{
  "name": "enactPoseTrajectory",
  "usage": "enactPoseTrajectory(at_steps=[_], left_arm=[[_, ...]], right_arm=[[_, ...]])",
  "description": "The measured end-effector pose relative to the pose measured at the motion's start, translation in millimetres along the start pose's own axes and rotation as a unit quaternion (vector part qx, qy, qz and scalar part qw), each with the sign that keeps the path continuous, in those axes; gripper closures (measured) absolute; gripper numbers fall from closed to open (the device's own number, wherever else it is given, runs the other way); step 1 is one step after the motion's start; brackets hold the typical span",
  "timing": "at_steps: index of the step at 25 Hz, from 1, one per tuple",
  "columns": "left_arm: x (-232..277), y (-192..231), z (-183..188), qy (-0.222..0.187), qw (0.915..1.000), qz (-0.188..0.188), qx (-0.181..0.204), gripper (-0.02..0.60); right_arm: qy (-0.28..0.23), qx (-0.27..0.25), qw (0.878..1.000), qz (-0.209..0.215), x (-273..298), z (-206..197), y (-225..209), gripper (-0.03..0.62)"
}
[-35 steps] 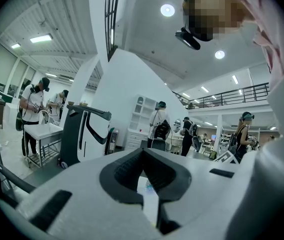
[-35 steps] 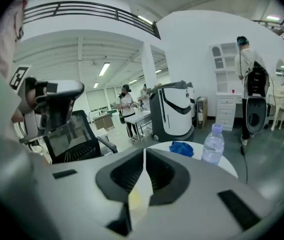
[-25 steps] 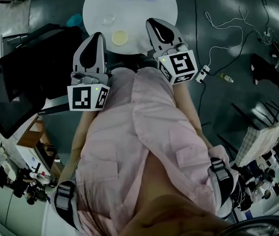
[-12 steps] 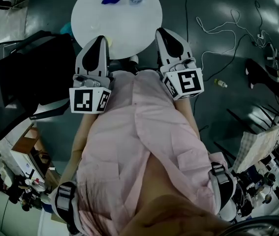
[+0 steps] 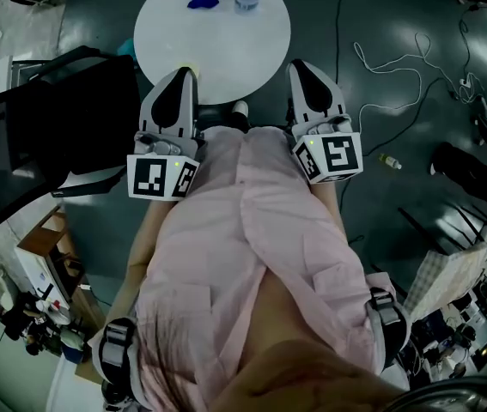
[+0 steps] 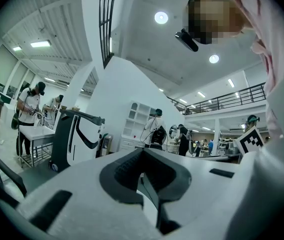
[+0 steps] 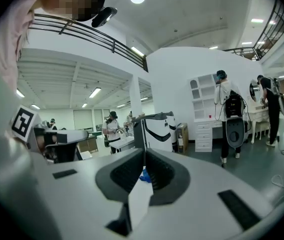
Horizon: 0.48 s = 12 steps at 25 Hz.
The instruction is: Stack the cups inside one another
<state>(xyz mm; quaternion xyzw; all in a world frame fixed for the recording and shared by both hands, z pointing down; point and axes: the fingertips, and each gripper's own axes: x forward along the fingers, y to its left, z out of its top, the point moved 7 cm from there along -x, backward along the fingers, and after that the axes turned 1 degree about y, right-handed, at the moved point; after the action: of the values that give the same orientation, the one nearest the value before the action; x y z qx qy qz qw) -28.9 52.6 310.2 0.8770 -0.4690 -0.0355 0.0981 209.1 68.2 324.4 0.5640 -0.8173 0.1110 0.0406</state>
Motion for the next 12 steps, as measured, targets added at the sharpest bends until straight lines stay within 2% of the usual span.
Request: enactPoseTrajectory(at_steps=[8, 12], left_arm=[[4.2, -13.4, -9.5, 0.024, 0.9994, -0.025, -0.001, 0.566], [6.6, -19.3, -6.4, 0.018, 0.9992, -0.036, -0.001, 0.566]], right_arm=[[0.02, 0.001, 1.0, 0.015, 0.2, -12.2, 5.4, 0.556], [0.025, 0.001, 1.0, 0.015, -0.1, -14.5, 6.0, 0.557]])
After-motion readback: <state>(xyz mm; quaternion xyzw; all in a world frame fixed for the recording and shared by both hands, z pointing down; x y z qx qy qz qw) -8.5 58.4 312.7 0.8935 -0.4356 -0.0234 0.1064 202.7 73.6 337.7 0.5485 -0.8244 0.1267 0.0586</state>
